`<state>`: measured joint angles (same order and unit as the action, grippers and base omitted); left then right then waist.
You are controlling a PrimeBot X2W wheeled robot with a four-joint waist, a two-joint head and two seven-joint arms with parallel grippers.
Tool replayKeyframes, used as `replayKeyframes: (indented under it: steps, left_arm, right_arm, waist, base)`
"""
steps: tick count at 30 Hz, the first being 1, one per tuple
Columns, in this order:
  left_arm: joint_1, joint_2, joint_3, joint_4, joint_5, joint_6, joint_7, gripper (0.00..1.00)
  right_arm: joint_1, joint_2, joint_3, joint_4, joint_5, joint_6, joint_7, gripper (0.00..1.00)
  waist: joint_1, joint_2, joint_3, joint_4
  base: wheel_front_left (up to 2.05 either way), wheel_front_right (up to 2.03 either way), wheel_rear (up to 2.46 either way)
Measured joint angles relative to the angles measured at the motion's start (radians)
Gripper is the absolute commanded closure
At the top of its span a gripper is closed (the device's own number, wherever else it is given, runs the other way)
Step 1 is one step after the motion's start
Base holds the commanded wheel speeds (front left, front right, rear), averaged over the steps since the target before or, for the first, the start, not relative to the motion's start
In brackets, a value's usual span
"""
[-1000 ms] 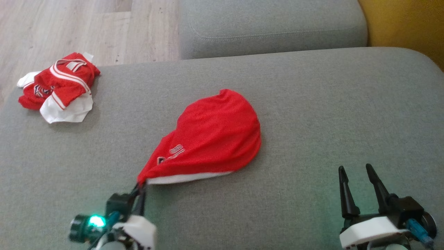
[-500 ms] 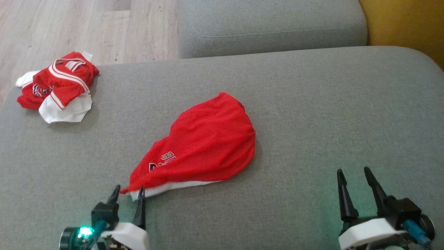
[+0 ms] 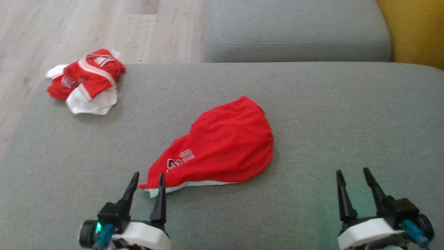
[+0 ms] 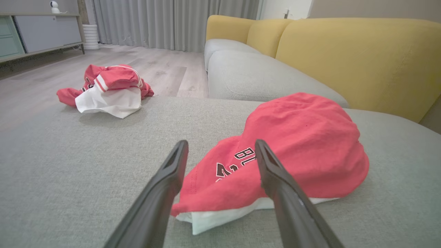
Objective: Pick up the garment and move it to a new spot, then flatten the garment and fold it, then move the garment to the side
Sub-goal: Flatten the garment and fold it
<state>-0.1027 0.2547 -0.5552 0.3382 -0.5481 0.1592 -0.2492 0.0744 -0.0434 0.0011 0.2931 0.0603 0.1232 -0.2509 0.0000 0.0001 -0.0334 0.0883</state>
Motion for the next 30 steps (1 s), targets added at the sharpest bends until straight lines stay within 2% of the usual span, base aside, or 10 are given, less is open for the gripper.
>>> replayKeyframes:
  steps: [6,13,18,21,25,29,30]
  left_arm:
    - [0.046,-0.022,-0.022,-0.077,0.024,0.008,0.0,0.0]
    - [0.067,-0.048,-0.053,-0.127,0.048,0.008,0.0,0.0]
    - [0.058,-0.064,-0.057,-0.131,0.057,0.008,0.0,0.0]
    - [0.042,-0.075,-0.054,-0.133,0.067,0.008,0.0,0.0]
    - [0.039,-0.079,-0.044,-0.136,0.073,0.008,0.0,0.0]
    - [0.039,-0.081,-0.031,-0.137,0.087,0.007,0.0,0.0]
    - [0.039,-0.083,-0.03,-0.138,0.092,0.006,0.0,0.0]
  right_arm:
    - [-0.067,0.0,0.047,0.078,-0.022,0.0,0.0,0.0]
    - [-0.28,-0.001,0.057,0.276,-0.077,0.0,0.014,0.0]
    - [-0.365,-0.002,0.034,0.427,-0.09,0.0,0.026,0.0]
    - [-0.401,-0.003,0.024,0.503,-0.071,0.0,0.032,0.0]
    - [-0.443,-0.004,0.045,0.571,0.009,0.0,0.031,0.0]
    - [-0.477,-0.005,0.09,0.618,0.06,0.0,0.027,0.51]
    - [-0.483,-0.005,0.102,0.625,0.075,0.0,0.022,0.71]
  waist:
    - [0.0,0.0,0.015,0.071]
    - [0.0001,0.0,0.067,0.171]
    - [0.0003,0.0,0.115,0.233]
    - [0.0003,0.0,0.14,0.264]
    - [0.0003,0.0,0.162,0.287]
    - [0.0,0.0,0.164,0.282]
    - [0.0,0.0,0.165,0.279]
  base:
    - [0.0,0.0,0.0]
    - [0.0,0.0,0.0]
    - [0.0,0.0,0.0]
    - [0.0,0.0,0.0]
    - [0.0,0.0,0.0]
    - [0.0,0.0,0.0]
    - [0.0,0.0,0.0]
